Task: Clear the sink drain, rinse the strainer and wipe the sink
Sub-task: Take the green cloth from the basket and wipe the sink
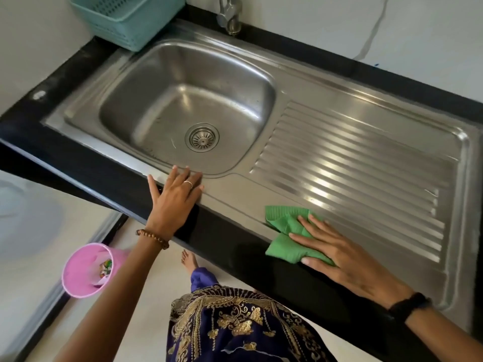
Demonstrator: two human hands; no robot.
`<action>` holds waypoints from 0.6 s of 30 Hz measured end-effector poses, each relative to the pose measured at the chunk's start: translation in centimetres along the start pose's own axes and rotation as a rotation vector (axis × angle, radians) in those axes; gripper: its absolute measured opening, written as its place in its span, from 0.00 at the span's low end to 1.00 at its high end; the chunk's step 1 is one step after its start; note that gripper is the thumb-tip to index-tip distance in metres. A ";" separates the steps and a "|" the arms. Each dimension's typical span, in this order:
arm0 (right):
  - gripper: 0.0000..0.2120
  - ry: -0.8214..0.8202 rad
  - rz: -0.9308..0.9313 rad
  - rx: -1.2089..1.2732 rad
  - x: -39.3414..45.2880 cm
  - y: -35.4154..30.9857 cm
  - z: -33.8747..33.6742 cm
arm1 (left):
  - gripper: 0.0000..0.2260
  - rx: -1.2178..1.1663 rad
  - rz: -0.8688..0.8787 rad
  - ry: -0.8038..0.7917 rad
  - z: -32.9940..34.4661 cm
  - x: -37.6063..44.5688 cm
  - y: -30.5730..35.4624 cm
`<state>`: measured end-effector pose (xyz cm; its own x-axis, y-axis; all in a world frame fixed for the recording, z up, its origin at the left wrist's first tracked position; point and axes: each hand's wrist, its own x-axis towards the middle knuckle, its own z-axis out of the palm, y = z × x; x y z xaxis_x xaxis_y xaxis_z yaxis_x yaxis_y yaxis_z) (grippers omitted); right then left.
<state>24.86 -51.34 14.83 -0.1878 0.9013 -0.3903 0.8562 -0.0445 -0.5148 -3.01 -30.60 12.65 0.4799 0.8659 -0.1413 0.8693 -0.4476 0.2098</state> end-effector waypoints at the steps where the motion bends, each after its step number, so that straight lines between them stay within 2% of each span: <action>1: 0.25 0.001 0.001 0.001 0.8 -0.6 0.1 | 0.19 -0.038 -0.002 0.006 -0.1 0.1 -0.3; 5: 0.24 0.031 -0.049 -0.039 6.4 -3.9 0.3 | 0.19 -0.045 0.058 0.002 -0.4 0.6 -1.7; 11: 0.22 0.087 -0.157 -0.056 17.9 -10.5 0.0 | 0.18 -0.076 0.035 0.068 -2.3 2.2 -7.1; 15: 0.23 0.085 -0.150 -0.027 25.2 -14.9 0.3 | 0.18 -0.096 0.052 0.067 -3.4 4.5 -11.1; 18: 0.23 0.099 -0.151 -0.006 27.5 -16.1 0.5 | 0.18 -0.108 0.067 0.056 -4.4 6.4 -13.6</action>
<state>5.70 -26.06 11.99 -0.2667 0.9355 -0.2317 0.8247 0.0972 -0.5571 -12.28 -17.97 13.16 0.5267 0.8472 -0.0697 0.8161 -0.4810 0.3202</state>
